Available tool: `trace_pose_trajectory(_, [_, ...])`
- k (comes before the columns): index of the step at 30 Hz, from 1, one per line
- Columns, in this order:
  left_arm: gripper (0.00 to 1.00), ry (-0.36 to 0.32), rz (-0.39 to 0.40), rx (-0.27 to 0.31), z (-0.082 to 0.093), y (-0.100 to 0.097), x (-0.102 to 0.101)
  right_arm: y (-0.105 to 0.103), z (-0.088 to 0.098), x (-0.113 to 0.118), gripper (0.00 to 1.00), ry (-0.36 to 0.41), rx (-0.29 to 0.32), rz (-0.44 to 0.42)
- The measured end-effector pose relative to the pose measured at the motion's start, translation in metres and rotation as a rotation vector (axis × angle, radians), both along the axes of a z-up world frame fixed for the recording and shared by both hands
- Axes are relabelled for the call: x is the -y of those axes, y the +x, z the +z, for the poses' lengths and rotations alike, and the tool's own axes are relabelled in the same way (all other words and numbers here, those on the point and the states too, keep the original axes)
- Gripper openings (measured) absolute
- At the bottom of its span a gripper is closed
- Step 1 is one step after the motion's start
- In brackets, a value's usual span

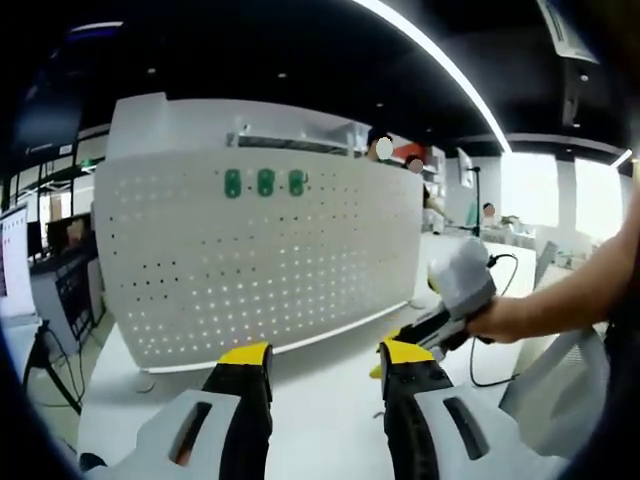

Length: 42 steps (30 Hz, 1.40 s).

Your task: Insert the hook assembly into the mounting plate slot until the hook locks in place.

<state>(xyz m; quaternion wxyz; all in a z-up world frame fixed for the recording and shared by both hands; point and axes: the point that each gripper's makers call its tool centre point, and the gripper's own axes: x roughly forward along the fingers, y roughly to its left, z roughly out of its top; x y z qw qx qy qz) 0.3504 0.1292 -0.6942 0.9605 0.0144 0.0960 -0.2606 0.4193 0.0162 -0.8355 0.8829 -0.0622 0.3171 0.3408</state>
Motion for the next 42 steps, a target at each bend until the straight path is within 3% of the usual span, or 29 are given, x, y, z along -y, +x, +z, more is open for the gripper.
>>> trace_pose_trajectory(4, [0.44,0.0,-0.005,-0.003,-0.001,0.001,0.001,-0.009,-0.01,-0.005,0.35,-0.016,-0.037,0.017])
trace_pose_trajectory(11, [0.43,-0.003,-0.012,-0.008,-0.003,0.002,0.003,-0.028,-0.028,-0.009,0.25,-0.035,-0.176,0.05])
trace_pose_trajectory(14, [0.42,-0.004,-0.014,-0.009,-0.003,0.002,0.003,-0.039,-0.034,-0.011,0.19,-0.004,-0.289,0.028])
trace_pose_trajectory(16, [0.42,-0.004,-0.016,-0.008,-0.004,0.002,0.003,-0.042,-0.035,-0.011,0.16,0.0,-0.322,0.019])
trace_pose_trajectory(30, [0.4,-0.005,-0.024,-0.007,-0.004,0.001,0.003,-0.052,-0.05,-0.015,0.09,-0.092,-0.412,0.017])
trace_pose_trajectory(42, [0.4,-0.004,-0.018,-0.008,-0.004,-0.002,-0.001,-0.065,-0.066,-0.012,0.07,-0.262,-0.444,0.092])
